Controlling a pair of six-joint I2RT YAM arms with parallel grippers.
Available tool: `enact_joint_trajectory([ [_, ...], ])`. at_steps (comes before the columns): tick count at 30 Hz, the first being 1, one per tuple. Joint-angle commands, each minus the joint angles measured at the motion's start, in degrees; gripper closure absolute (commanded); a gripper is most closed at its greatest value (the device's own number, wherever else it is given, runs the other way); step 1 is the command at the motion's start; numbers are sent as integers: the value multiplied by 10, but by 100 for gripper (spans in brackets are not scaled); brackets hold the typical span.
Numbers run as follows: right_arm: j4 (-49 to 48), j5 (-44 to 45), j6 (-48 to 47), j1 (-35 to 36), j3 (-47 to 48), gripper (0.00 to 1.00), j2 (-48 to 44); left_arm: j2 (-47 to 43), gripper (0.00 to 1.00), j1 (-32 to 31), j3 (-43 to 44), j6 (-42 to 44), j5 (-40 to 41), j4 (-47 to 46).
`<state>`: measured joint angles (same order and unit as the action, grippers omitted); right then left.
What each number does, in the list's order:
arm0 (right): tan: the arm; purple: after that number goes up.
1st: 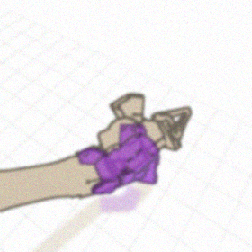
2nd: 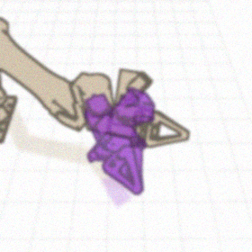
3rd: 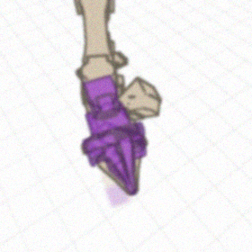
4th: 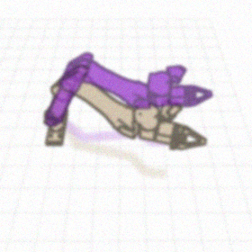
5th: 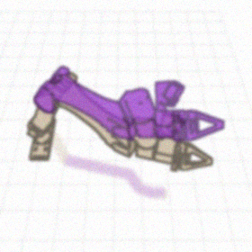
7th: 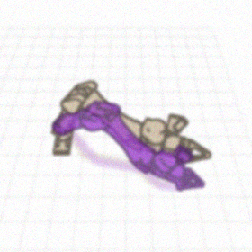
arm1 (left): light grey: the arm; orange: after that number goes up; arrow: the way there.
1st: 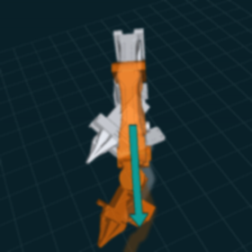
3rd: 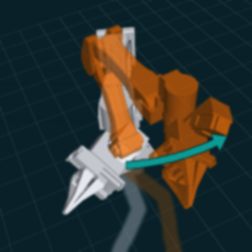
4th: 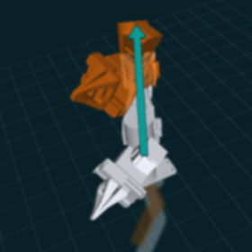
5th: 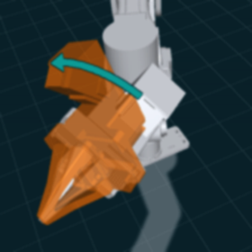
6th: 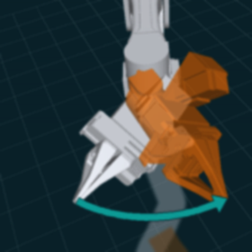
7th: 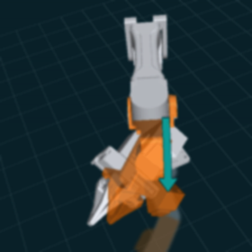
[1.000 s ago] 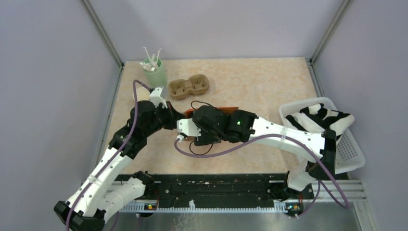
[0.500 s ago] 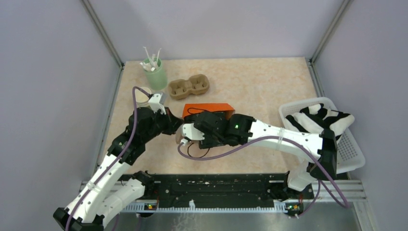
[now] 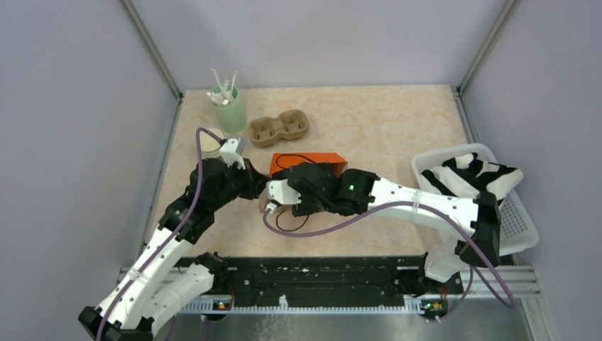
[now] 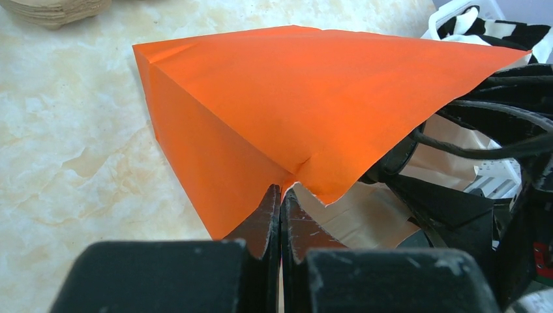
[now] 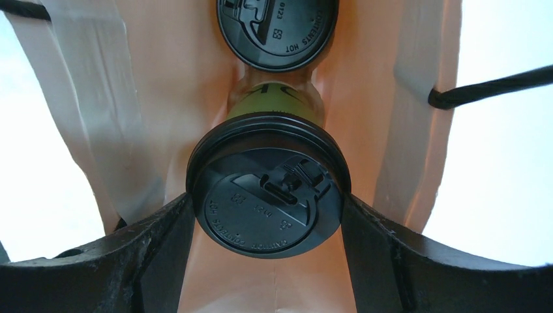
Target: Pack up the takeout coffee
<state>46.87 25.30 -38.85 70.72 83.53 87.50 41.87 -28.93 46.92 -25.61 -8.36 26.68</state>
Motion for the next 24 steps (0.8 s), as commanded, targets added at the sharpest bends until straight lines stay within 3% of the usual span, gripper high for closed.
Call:
enact_joint_trajectory([
  [1, -26, -28, -52, -15, 0, 62, -5, -2, 100, 0, -2, -9, -18, -9],
  [13, 13, -42, -99, -56, 7, 61, -5, -4, 100, 1, -12, -18, -24, -20],
  [24, -78, -38, -146, -64, -39, 60, 27, 0, 100, 0, -18, -18, -50, -18],
])
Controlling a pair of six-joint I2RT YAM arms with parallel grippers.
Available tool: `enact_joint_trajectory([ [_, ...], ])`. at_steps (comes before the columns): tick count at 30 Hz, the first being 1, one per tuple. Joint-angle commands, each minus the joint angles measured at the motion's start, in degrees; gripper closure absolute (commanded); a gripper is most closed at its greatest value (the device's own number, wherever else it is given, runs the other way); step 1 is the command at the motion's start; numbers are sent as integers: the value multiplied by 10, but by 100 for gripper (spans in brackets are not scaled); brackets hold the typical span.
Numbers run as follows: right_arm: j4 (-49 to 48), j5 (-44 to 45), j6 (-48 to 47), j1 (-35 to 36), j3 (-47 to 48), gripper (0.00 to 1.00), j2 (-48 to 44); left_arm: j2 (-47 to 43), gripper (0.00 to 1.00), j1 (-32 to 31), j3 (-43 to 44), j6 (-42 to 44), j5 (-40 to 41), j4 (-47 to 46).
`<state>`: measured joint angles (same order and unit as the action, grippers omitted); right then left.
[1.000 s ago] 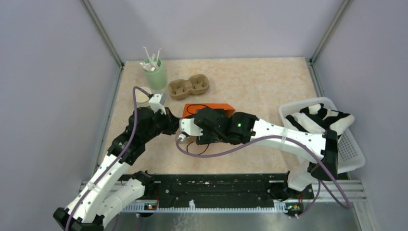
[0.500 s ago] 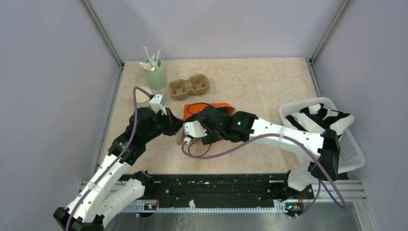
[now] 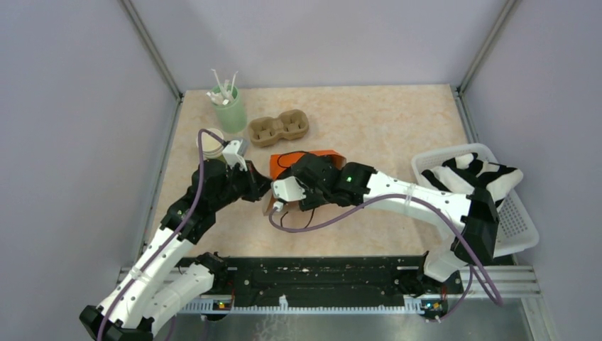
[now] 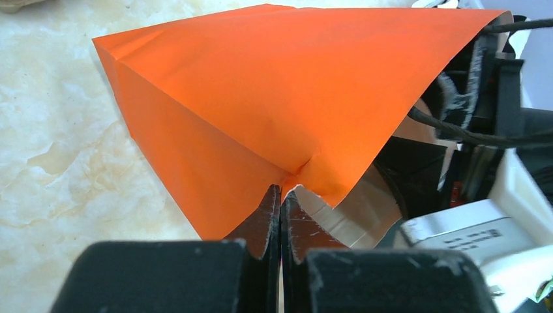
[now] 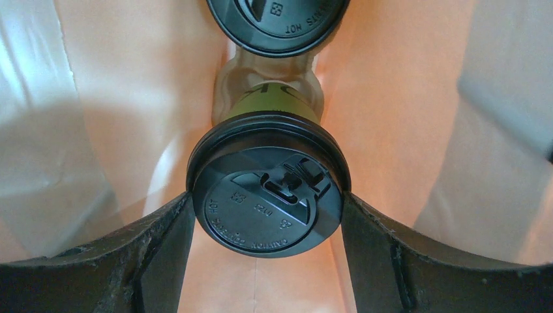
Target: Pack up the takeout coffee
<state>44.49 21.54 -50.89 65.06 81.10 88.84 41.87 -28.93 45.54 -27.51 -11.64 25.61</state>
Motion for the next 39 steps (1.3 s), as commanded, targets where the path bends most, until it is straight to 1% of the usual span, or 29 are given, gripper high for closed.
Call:
enact_joint_trajectory([
  [1, -57, 0, -29, -8, -13, 60, 21, 1, 100, 1, -1, 4, -19, -5],
  [8, -69, 2, -49, -31, -17, 60, 28, 8, 100, 0, 17, 23, -8, 14],
  [14, -50, 8, -41, -33, -14, 61, 12, 14, 100, 0, 28, 35, 6, 26],
  [17, -86, 1, -46, -41, -41, 61, -2, 15, 100, 1, 31, 37, 9, 29],
  [21, -143, -7, -58, -51, -61, 61, 6, 16, 100, 1, 32, 37, 7, 31],
  [31, -205, -48, -79, -80, -86, 61, 2, 20, 100, 0, 41, 33, 17, 42],
  [34, -220, -43, -101, -85, -92, 61, 15, 24, 100, 0, 44, 30, 20, 43],
  [39, -270, -62, -101, -97, -100, 61, 28, 30, 100, 0, 50, 22, 31, 50],
])
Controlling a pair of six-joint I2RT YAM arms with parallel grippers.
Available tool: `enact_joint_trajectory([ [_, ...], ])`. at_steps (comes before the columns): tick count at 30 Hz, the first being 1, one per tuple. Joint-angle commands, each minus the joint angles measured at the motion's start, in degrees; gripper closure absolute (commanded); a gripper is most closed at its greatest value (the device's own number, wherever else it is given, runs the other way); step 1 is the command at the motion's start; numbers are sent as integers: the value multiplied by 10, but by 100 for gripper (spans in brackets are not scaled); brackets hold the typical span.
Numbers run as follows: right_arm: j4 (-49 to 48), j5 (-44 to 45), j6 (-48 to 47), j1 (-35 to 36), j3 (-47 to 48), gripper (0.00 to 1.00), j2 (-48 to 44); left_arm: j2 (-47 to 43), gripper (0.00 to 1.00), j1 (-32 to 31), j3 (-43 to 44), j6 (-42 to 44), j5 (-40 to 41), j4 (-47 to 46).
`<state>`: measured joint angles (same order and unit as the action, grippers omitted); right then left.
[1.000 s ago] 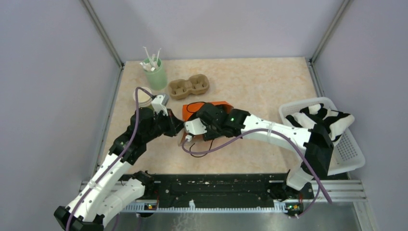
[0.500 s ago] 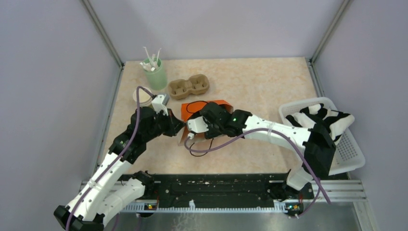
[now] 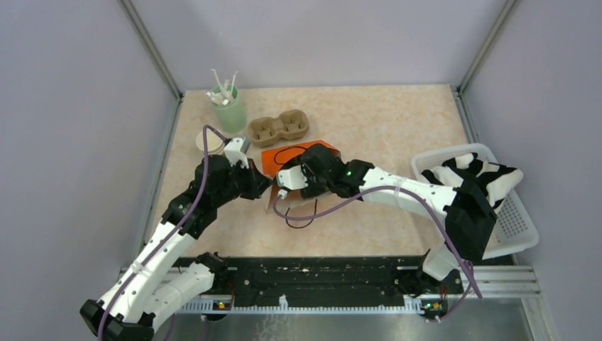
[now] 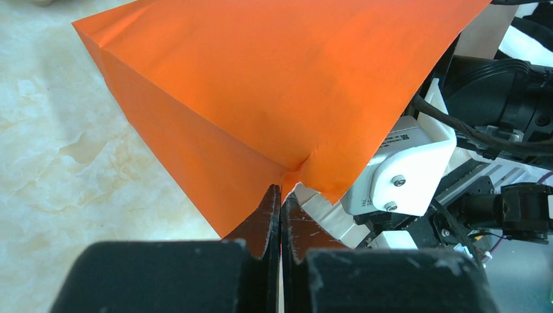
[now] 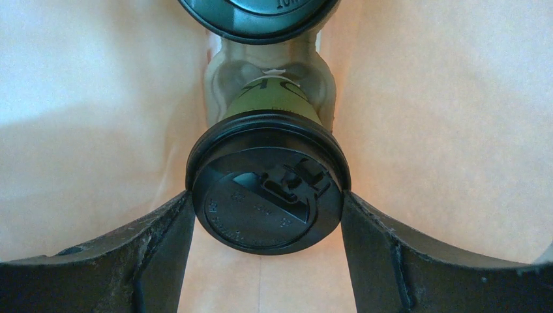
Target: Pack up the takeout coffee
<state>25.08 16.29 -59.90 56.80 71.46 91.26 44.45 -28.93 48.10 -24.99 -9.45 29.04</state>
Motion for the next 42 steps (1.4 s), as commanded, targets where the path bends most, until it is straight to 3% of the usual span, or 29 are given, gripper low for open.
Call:
enact_joint_trajectory([
  [1, -84, -16, -9, -15, -4, 61, 5, 6, 100, 1, 25, -5, 12, 18],
  [10, -33, -40, 10, -9, 20, 61, -5, 8, 100, 1, 58, -17, 26, 42],
  [20, 49, -53, 42, 28, 33, 60, -46, 7, 100, 0, 104, -42, -2, 139],
  [37, -36, -90, 12, 7, -8, 60, -19, 38, 100, 0, 147, -41, 9, 191],
  [42, -11, -127, 20, 2, 12, 60, 3, 62, 100, 0, 185, -38, 8, 215],
])
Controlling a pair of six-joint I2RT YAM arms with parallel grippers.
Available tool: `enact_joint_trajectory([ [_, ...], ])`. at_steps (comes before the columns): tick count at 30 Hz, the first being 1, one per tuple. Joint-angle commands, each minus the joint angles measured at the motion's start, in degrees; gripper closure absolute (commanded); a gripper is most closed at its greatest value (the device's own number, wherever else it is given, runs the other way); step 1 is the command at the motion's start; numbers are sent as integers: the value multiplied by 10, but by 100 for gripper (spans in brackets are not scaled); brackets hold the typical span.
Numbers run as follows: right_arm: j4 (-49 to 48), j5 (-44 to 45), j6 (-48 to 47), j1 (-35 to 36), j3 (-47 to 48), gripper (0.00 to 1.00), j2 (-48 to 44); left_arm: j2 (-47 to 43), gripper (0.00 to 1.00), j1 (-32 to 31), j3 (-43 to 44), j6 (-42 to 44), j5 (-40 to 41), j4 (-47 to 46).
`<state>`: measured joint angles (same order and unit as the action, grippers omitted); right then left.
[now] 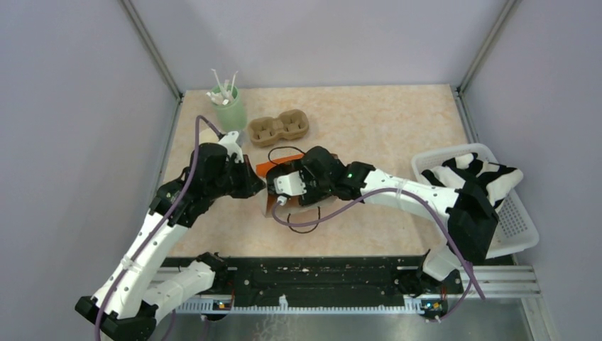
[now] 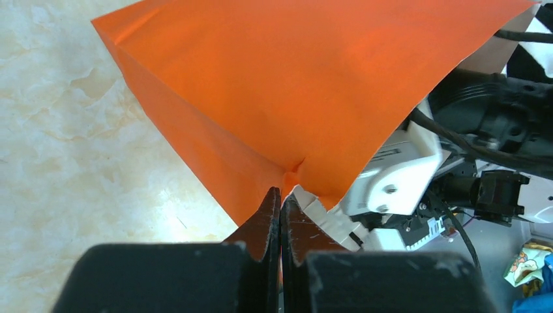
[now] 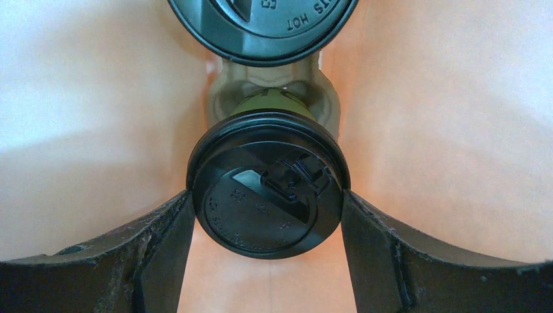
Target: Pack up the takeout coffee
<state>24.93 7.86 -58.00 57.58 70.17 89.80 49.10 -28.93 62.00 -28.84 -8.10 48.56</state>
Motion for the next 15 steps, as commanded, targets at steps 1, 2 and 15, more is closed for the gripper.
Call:
enact_joint_trajectory([
  [1, 2, -50, 7, -5, 30, 60, 17, 21, 100, 0, 55, -1, -5, 27],
  [2, 15, -58, 9, -5, 34, 60, 15, 26, 100, 1, 62, -3, -5, 33],
  [15, 210, -127, 87, -4, 119, 60, 13, 105, 100, 2, 170, -19, -68, 133],
])
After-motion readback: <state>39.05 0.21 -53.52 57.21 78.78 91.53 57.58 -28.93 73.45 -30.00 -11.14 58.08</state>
